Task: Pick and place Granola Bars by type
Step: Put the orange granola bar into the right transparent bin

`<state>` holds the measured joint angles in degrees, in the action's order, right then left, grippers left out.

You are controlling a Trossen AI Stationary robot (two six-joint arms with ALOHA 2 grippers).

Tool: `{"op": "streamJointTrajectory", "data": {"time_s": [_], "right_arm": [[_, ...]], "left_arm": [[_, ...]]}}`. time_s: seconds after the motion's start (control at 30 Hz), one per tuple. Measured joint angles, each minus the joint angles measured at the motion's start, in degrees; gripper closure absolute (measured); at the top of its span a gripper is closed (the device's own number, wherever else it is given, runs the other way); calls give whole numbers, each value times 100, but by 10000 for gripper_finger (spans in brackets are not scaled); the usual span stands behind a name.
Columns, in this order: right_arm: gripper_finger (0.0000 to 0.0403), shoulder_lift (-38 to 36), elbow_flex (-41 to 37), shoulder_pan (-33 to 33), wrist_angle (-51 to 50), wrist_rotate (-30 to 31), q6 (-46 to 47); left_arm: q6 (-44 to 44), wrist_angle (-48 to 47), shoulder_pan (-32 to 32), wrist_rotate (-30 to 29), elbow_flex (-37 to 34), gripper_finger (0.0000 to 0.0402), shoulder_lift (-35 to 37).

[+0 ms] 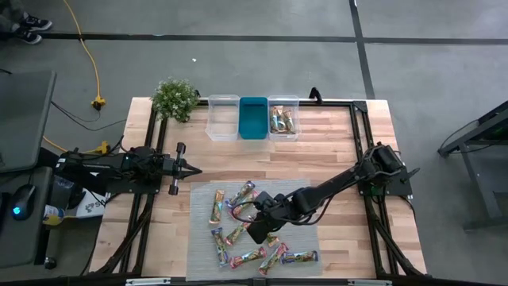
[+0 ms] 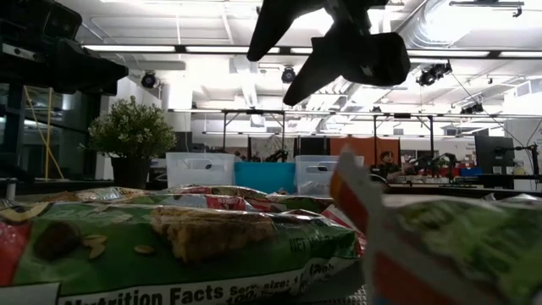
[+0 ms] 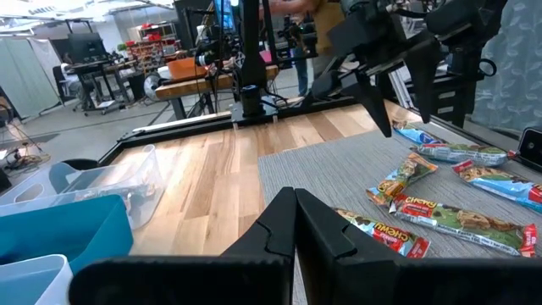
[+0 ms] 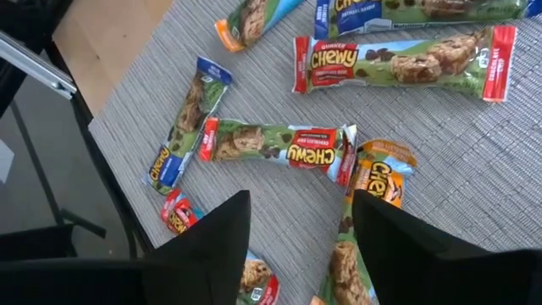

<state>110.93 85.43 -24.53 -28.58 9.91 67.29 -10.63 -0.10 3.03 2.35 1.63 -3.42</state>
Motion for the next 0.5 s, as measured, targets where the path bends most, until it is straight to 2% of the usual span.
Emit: {"op": "streamJointTrajectory", "data": {"time_s": [0.3,0.5], "right_arm": [[142,0,0,-3,86,-192,-68],[131,0,0,-1,239,-433,-225]], "left_arm": [[0,0,0,0,2,401,-1],[0,0,-2,2,2,401,1]]}}
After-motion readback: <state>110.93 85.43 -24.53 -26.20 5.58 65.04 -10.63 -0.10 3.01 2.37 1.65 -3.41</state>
